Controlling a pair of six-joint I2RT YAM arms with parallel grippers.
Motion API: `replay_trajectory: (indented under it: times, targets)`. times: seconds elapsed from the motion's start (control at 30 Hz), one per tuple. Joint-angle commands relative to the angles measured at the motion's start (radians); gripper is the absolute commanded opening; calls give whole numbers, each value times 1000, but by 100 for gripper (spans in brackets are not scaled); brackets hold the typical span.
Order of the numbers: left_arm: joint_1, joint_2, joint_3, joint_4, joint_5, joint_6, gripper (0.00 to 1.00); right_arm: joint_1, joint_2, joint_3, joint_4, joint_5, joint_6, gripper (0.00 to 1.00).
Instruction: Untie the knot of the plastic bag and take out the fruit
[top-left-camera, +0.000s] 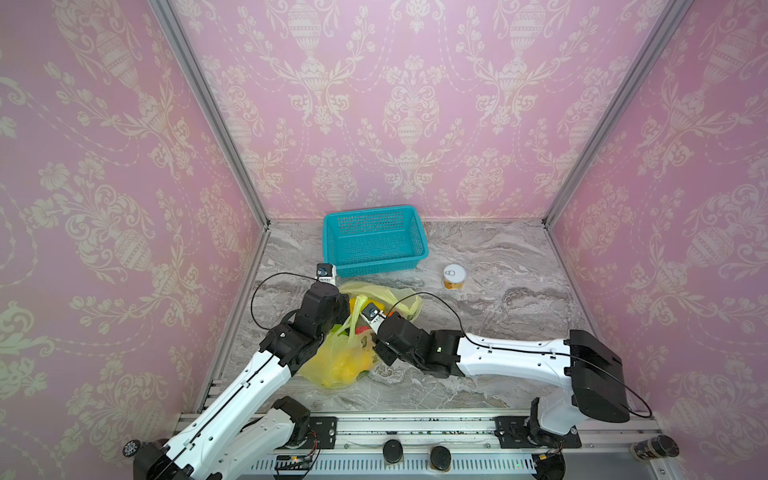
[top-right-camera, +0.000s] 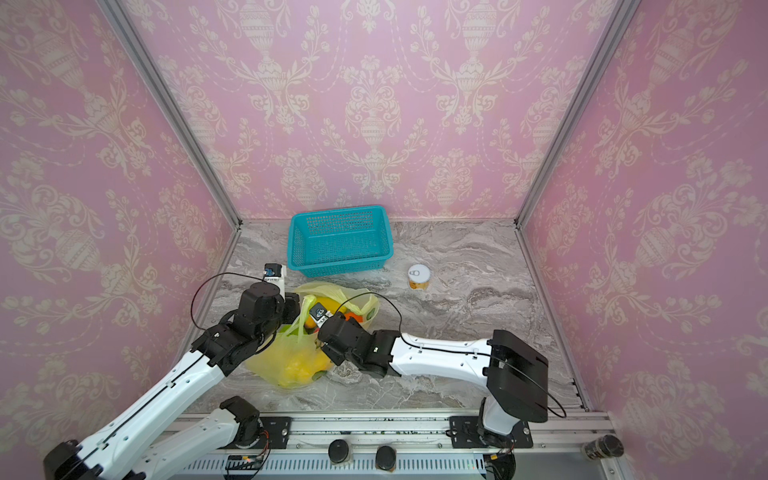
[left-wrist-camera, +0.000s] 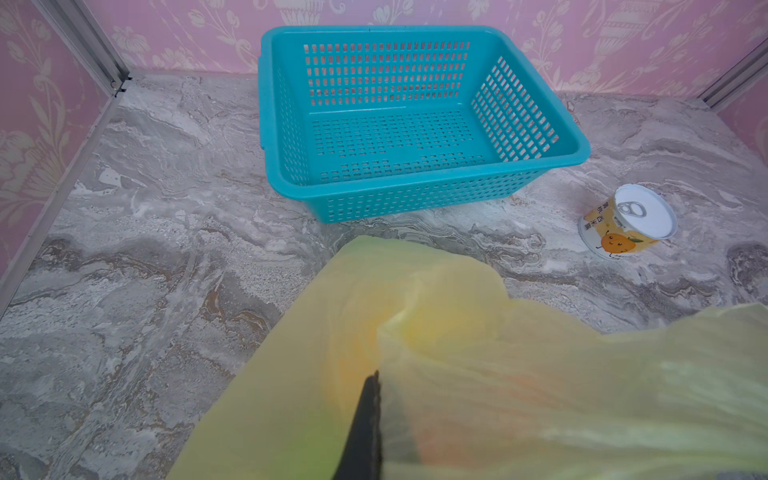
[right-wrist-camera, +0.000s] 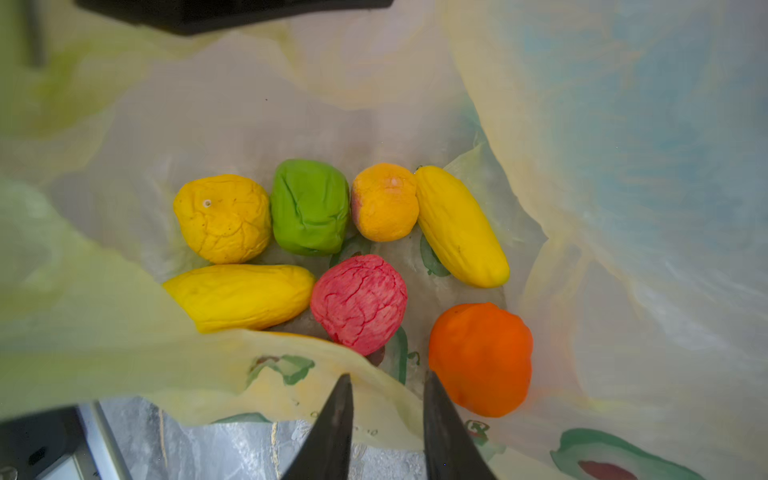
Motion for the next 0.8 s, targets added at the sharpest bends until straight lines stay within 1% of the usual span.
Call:
replay_trajectory:
  times: [0.0, 0.17, 0.23, 0.3, 0.33, 0.43, 0.53, 0.63, 0.7, 0.77]
  targets:
    - [10, -14, -12, 7, -3, -7, 0, -29, 40, 85, -49, -10, 57, 38]
    - [8, -17, -12, 14, 3, -7, 0, -41, 87, 110, -103, 29, 82, 55]
    - [8, -15, -12, 15, 1, -7, 0, -43, 65, 91, -91, 33, 85, 58]
    - [9, -12, -12, 15, 2, -7, 0, -43, 28, 68, -70, 35, 84, 58]
    - [8, -12, -12, 15, 2, -7, 0, -43, 5, 60, -62, 37, 82, 57]
    - [9, -11, -29, 16, 2, -7, 0, -56, -56, 13, -31, 32, 85, 48]
    - [9, -9, -44, 18, -2, -7, 0, -91, -85, 4, -22, -18, 102, 40]
    - [10, -5, -43, 21, -1, -5, 0, -124, -71, 26, -37, -51, 121, 35]
    - [9, -4, -42, 22, 2, -6, 0, -129, -35, 37, -57, -65, 122, 31]
    - [9, -9, -43, 21, 0, -6, 0, -128, 17, 100, -83, -68, 125, 28]
